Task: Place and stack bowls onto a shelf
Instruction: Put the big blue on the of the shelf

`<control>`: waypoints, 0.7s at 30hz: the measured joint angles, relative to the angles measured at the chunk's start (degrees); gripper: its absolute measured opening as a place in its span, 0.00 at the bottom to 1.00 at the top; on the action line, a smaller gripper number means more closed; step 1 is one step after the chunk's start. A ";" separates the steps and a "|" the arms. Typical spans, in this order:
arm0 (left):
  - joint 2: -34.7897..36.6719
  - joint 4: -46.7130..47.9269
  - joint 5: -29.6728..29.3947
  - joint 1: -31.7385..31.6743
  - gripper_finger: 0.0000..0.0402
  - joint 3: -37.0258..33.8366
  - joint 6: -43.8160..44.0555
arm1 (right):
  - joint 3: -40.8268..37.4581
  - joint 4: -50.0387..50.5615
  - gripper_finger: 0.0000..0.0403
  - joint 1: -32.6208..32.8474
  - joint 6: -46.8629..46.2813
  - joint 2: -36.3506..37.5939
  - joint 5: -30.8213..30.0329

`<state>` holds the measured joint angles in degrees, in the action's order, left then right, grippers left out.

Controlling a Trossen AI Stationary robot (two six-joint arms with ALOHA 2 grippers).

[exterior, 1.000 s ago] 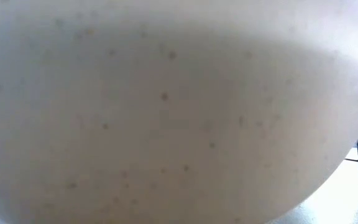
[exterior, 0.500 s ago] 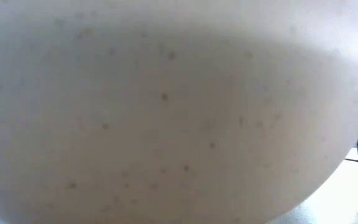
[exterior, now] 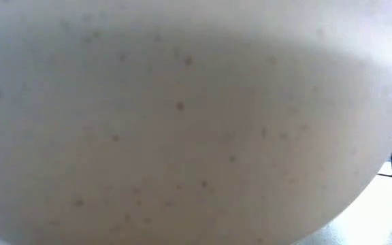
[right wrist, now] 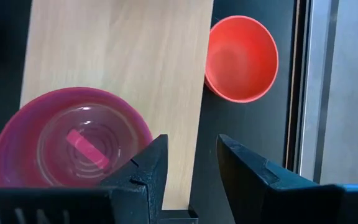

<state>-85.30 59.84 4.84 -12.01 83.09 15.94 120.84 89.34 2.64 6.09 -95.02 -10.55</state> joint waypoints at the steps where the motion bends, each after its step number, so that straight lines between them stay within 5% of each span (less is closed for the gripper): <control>1: -0.37 -0.55 -0.04 0.34 0.00 0.00 0.08 | 0.00 0.00 0.32 -0.23 -0.03 0.00 -0.01; 21: -5.96 -1.09 2.36 0.84 0.03 0.07 2.60 | 0.00 0.03 0.32 -0.60 0.58 0.00 0.05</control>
<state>-91.26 58.75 7.20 -11.18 83.15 18.55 120.84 89.37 2.04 6.68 -95.02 -10.50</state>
